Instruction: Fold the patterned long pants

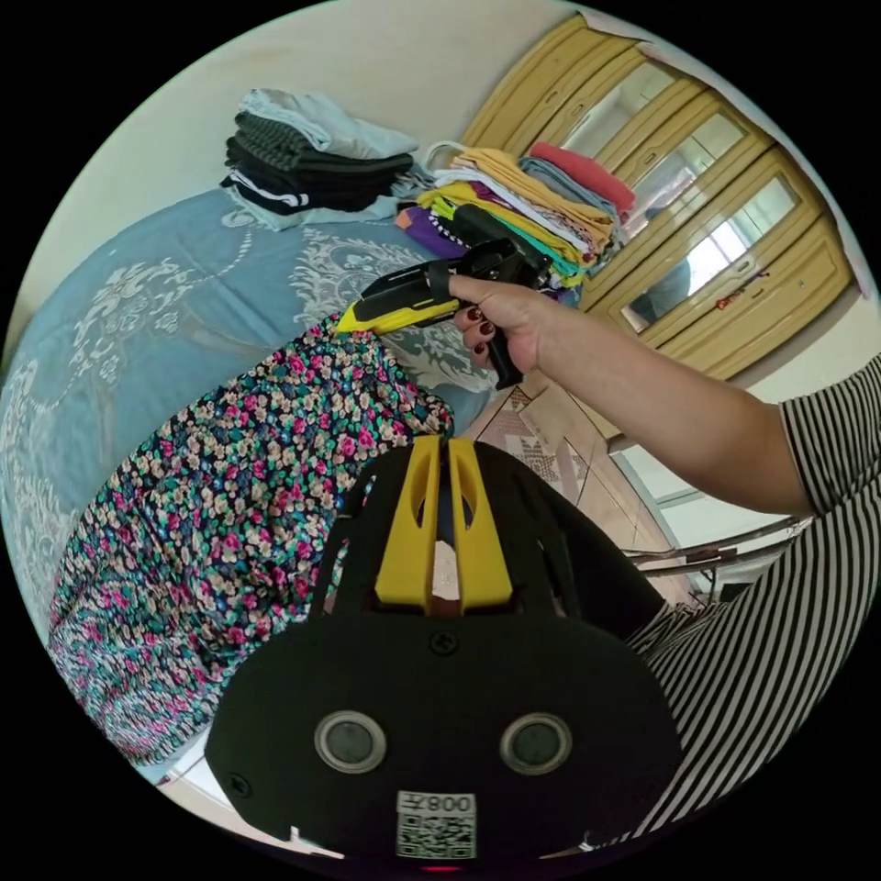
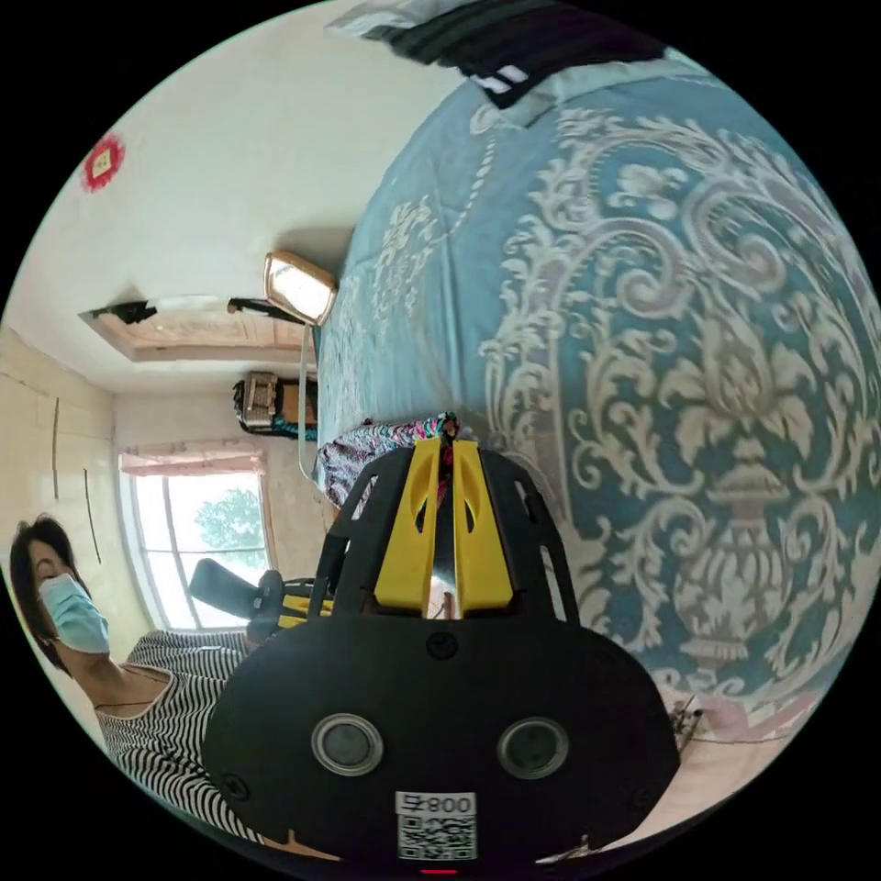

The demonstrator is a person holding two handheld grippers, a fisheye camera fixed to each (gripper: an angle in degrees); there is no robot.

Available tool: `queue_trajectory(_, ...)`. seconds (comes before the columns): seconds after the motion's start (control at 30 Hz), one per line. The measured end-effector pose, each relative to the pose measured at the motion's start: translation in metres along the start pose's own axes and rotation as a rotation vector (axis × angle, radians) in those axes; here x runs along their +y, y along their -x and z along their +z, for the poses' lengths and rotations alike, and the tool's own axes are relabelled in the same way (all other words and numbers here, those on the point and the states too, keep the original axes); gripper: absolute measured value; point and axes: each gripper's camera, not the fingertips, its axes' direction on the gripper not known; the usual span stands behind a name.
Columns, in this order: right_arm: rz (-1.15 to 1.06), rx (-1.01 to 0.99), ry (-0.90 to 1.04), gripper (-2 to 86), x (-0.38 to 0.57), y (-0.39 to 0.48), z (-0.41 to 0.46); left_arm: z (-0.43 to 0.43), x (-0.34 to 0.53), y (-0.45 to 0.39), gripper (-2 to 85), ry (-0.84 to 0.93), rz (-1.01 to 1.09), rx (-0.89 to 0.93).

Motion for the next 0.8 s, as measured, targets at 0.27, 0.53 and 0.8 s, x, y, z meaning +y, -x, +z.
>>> queue_trajectory(0.27, -0.05, -0.063, -0.016, 2.0, 0.012, 0.062, -0.01, -0.044, 0.09, 0.055, 1.9, -0.113, -0.099, 0.159)
queue_trajectory(0.53, -0.33, -0.263, 0.042, 2.1, -0.01, 0.216, 0.046, -0.17, 0.255, 0.159, 1.7, -0.498, -0.369, 0.2)
queue_trajectory(0.8, -0.507, -0.229, 0.264, 2.1, -0.036, 0.37, 0.19, -0.236, 0.419, 0.245, 1.6, -0.628, -0.628, -0.019)
